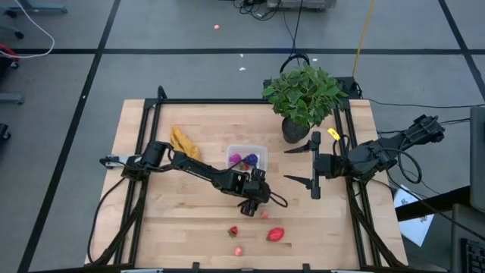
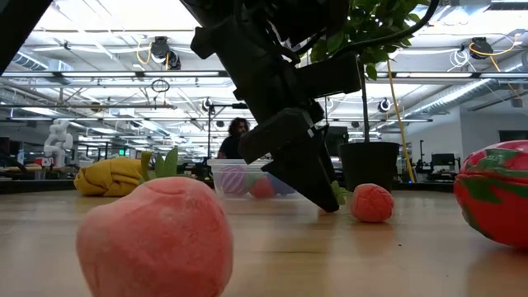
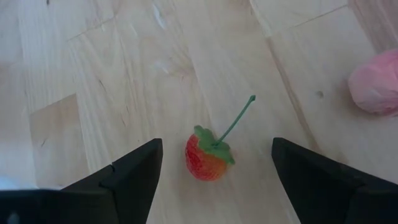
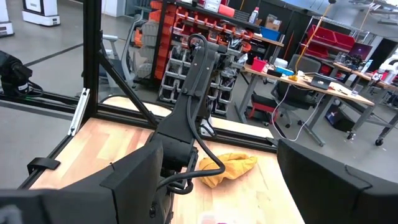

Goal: Pick and placing Produce into tupperware
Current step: Put the top red strawberry into the transparent bin

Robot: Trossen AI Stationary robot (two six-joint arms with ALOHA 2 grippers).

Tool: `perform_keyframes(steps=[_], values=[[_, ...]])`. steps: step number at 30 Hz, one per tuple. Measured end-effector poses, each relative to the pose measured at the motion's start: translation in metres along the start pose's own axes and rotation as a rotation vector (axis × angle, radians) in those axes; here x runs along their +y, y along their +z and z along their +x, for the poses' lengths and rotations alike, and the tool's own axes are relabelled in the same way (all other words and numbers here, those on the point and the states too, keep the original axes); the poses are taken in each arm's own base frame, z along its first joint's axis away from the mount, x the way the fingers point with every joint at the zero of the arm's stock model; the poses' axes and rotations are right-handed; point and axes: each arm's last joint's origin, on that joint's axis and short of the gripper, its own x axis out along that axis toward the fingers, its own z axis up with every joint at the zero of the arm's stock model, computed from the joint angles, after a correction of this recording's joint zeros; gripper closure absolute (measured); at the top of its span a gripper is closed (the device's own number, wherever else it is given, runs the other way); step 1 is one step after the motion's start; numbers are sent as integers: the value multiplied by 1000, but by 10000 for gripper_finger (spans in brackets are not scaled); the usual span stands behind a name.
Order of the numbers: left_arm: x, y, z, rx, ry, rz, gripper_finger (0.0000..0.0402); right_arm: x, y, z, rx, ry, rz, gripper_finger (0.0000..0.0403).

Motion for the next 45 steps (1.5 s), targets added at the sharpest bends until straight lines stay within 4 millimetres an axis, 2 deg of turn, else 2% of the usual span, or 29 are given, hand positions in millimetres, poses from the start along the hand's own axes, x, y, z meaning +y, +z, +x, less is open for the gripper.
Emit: perform_keyframes(steps=[16, 28, 45], values=[[0, -1, 0, 4, 3, -18, 97, 0, 0, 0, 0, 0, 0, 94], [-1, -1, 1, 3, -13, -18, 189, 0, 0, 0, 0, 0, 0, 94], [-4, -1, 1, 6, -10, -31, 285, 0, 0, 0, 0, 0, 0, 94]])
